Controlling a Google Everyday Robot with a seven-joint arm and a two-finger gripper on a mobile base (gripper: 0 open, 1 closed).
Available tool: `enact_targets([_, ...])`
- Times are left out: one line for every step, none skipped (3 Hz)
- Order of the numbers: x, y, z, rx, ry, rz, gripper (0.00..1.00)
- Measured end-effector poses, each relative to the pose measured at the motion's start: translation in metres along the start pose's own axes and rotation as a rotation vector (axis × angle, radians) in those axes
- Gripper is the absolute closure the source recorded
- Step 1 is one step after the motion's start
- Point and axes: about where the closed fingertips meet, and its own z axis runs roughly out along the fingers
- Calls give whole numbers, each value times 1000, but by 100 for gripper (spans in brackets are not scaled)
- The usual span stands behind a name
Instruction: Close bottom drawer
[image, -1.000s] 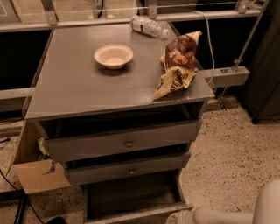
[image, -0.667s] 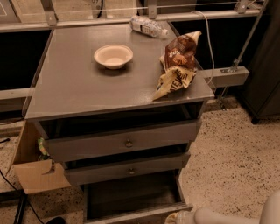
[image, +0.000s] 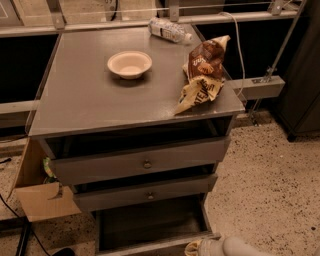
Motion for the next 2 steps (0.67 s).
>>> enact_targets([-4,-12,11,0,-25,-26,100])
enact_targets([-4,-21,19,1,-30,-32,100])
